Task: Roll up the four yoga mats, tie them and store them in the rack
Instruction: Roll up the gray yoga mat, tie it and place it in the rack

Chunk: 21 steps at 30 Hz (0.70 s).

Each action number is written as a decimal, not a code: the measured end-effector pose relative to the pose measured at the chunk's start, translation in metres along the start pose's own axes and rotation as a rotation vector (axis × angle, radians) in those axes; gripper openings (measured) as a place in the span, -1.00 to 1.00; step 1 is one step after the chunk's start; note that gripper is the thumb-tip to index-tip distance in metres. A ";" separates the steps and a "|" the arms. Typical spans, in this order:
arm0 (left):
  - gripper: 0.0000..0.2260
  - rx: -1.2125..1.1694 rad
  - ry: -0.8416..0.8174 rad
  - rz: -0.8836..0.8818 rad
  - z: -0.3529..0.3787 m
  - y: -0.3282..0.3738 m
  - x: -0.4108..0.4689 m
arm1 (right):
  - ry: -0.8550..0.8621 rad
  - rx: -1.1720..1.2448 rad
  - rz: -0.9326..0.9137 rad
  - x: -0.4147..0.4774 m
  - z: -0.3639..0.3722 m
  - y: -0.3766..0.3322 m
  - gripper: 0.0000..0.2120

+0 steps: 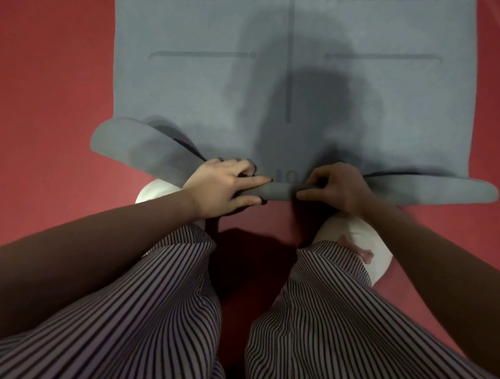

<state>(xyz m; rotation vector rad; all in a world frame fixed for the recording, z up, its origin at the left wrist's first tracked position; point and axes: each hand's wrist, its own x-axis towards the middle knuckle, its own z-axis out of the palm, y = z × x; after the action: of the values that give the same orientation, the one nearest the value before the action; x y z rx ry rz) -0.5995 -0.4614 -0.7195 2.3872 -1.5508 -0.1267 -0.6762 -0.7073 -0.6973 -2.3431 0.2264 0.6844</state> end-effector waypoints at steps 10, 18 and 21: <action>-0.61 0.083 -0.050 0.016 0.005 0.003 0.001 | 0.286 -0.200 -0.241 -0.009 0.012 0.008 -0.56; -0.60 0.063 -0.043 -0.017 0.005 0.004 0.001 | 0.501 -0.326 0.059 -0.036 0.035 0.000 -0.54; -0.59 0.055 -0.034 -0.025 0.005 0.004 0.000 | 0.415 -0.220 0.111 -0.031 0.028 -0.001 -0.59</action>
<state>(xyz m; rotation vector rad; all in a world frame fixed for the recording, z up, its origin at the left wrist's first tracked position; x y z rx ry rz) -0.6040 -0.4638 -0.7235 2.4591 -1.5597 -0.1319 -0.7139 -0.6890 -0.6979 -2.6851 0.4887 0.2756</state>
